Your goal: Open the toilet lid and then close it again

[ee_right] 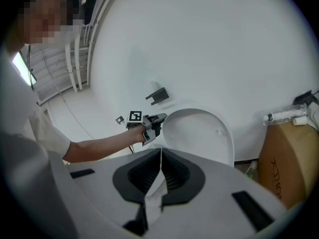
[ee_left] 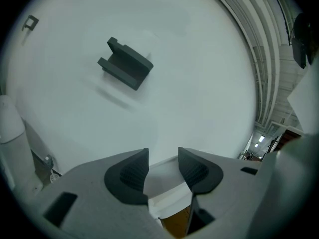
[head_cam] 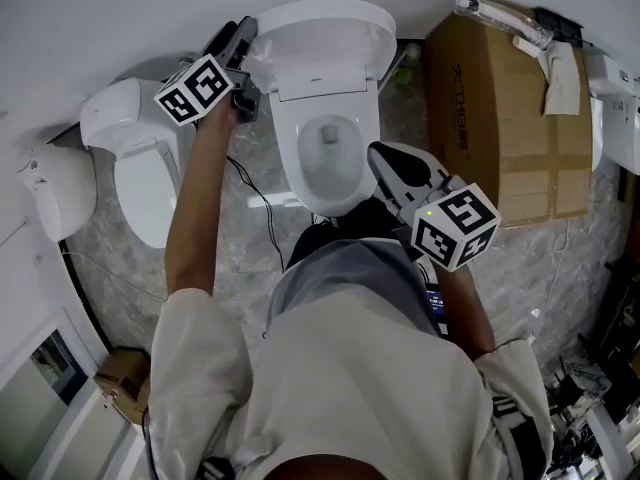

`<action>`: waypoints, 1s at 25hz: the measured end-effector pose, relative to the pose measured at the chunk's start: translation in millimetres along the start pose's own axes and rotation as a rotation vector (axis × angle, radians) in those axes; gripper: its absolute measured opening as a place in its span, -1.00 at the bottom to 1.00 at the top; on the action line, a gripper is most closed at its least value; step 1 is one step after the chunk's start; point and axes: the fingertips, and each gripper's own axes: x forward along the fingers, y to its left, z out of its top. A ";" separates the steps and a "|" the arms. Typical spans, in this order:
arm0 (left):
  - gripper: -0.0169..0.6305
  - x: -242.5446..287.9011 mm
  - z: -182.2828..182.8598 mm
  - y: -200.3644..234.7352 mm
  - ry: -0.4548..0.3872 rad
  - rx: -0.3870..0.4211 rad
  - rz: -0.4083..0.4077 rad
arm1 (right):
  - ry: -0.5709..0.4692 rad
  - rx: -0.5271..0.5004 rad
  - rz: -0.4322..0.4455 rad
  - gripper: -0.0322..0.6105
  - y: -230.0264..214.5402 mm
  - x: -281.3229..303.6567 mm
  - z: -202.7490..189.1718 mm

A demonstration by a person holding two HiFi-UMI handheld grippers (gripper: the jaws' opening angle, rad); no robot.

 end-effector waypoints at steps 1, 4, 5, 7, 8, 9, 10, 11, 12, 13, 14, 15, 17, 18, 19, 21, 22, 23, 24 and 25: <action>-0.40 -0.8 0.5 0.2 0.000 0.001 -0.001 | -0.001 0.002 -0.002 -0.86 -0.4 -0.6 -0.3; -0.40 -5.6 5.2 -1.0 -0.007 0.010 -0.014 | -0.004 0.007 -0.002 -0.86 0.1 -2.4 -0.8; -0.40 -7.7 7.6 -2.3 -0.009 0.018 -0.021 | -0.005 0.008 -0.001 -0.86 0.5 -3.1 -0.7; -0.40 -11.9 11.6 -7.3 -0.005 0.049 -0.047 | -0.008 0.006 0.002 -0.86 1.7 -4.3 -0.7; -0.40 -13.7 13.0 -10.8 0.002 0.074 -0.066 | -0.010 0.006 0.005 -0.86 2.3 -4.8 -0.7; -0.40 -15.4 13.5 -14.3 0.016 0.109 -0.087 | -0.011 0.005 0.007 -0.86 2.9 -5.1 -0.6; -0.39 -16.8 13.0 -18.4 0.038 0.155 -0.110 | -0.012 0.005 0.009 -0.86 3.4 -5.3 -0.5; -0.37 -17.8 11.1 -23.1 0.069 0.214 -0.137 | -0.013 0.005 0.011 -0.86 3.5 -5.6 -0.5; -0.36 -18.4 7.5 -28.0 0.107 0.284 -0.164 | -0.013 0.005 0.012 -0.86 3.2 -5.9 -0.7; -0.34 -18.5 2.7 -32.1 0.151 0.364 -0.189 | -0.013 0.006 0.012 -0.86 2.4 -6.3 -0.9; -0.33 -18.5 -2.2 -35.0 0.195 0.446 -0.208 | -0.013 0.006 0.012 -0.86 1.4 -6.8 -1.0; -0.32 -18.6 -6.5 -36.7 0.237 0.526 -0.222 | -0.013 0.006 0.011 -0.86 0.4 -7.3 -0.9; -0.29 -18.9 -12.7 -37.4 0.309 0.664 -0.235 | -0.014 0.006 0.010 -0.86 -1.5 -8.9 -0.7; -0.29 -18.7 -14.8 -37.3 0.339 0.720 -0.239 | -0.014 0.006 0.009 -0.86 -2.5 -9.8 -0.7; -0.29 -18.1 -16.3 -37.2 0.365 0.767 -0.242 | -0.013 0.006 0.009 -0.86 -3.6 -10.5 -0.9; -0.28 -14.9 -18.4 -38.3 0.409 0.852 -0.248 | -0.009 0.005 0.011 -0.86 -5.6 -11.6 -1.4; -0.28 -12.6 -19.6 -39.3 0.429 0.895 -0.250 | -0.006 0.004 0.012 -0.86 -6.2 -12.1 -1.8; -0.28 -10.0 -21.6 -40.3 0.452 0.942 -0.252 | -0.003 0.002 0.014 -0.86 -6.7 -12.6 -2.4; -0.28 -7.4 -24.5 -40.9 0.477 0.990 -0.252 | 0.000 0.001 0.017 -0.86 -6.9 -13.0 -3.1; -0.28 -5.0 -27.9 -41.0 0.505 1.039 -0.252 | 0.002 0.001 0.019 -0.86 -6.9 -13.4 -3.8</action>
